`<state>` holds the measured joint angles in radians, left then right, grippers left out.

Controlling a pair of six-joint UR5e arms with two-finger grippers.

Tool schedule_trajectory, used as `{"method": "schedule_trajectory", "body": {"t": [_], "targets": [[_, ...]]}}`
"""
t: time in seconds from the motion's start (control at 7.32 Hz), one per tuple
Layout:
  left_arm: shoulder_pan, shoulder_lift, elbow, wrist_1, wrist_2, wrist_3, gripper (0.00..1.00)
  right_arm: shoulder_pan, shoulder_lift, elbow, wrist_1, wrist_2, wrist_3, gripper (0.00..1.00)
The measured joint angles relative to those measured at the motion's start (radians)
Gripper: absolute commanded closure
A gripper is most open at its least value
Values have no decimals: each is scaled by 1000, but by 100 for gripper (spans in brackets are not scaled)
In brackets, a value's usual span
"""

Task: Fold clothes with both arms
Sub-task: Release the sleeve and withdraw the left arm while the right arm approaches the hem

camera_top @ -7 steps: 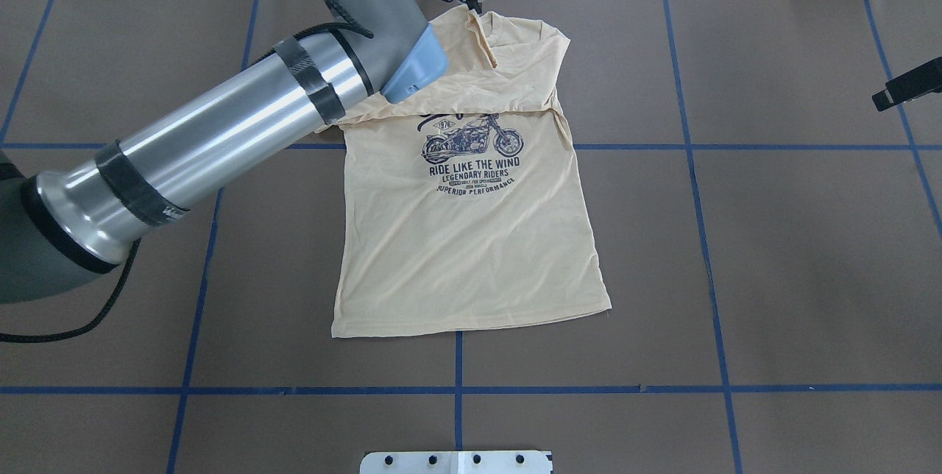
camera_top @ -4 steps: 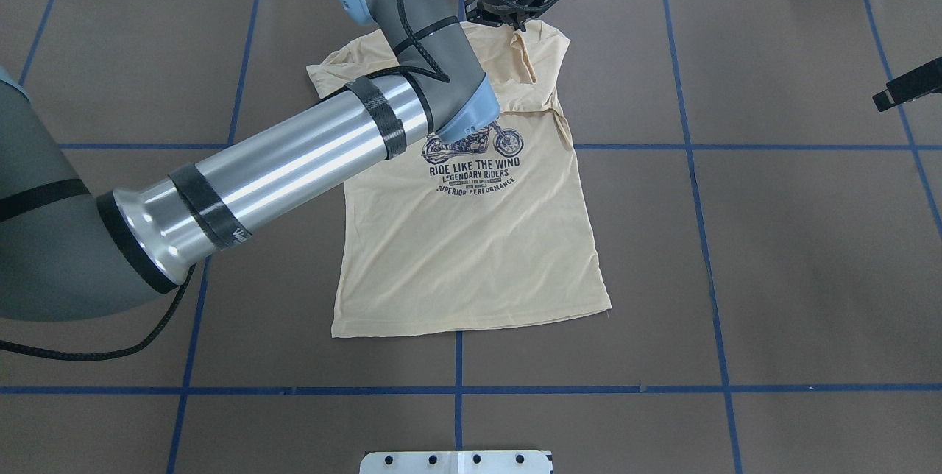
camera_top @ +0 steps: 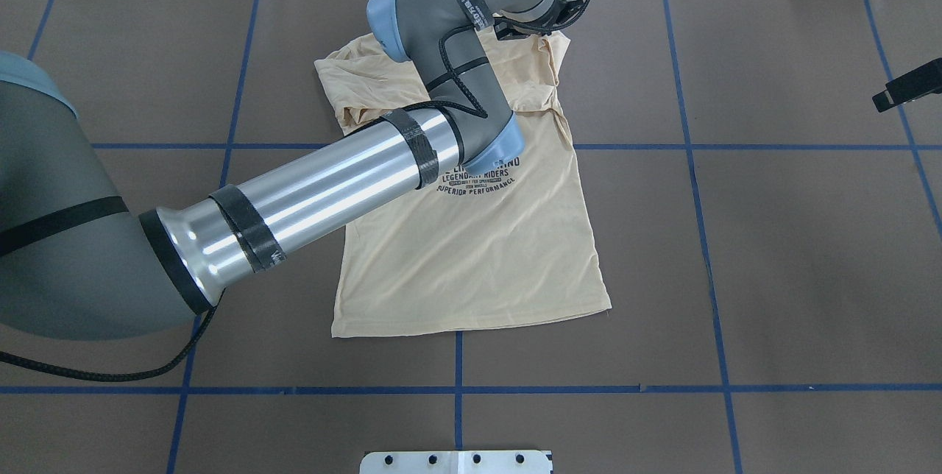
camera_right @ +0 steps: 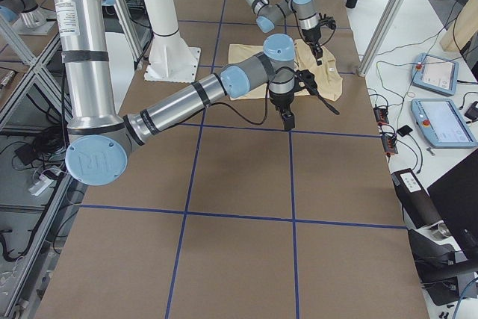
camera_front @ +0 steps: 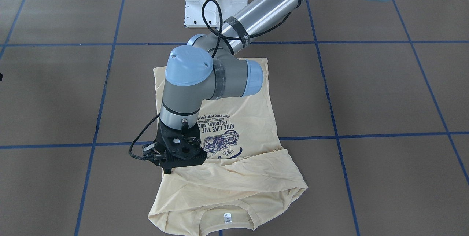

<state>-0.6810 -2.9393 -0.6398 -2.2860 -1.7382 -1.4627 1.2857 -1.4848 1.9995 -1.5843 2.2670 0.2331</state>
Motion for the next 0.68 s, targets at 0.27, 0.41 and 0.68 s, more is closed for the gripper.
{"method": "schedule_trajectory", "body": {"t": [0.27,0.41,0.68], "targets": [[10,-4,7,-7,8,-13,0,0,0,-1,1,0,0,0],[12,-5,5,-7,6,-3,0,0,0,-1,0,1,0,0],[14,8,-55,15,-37,45,0,-1,3,2,0,3,18,0]]}}
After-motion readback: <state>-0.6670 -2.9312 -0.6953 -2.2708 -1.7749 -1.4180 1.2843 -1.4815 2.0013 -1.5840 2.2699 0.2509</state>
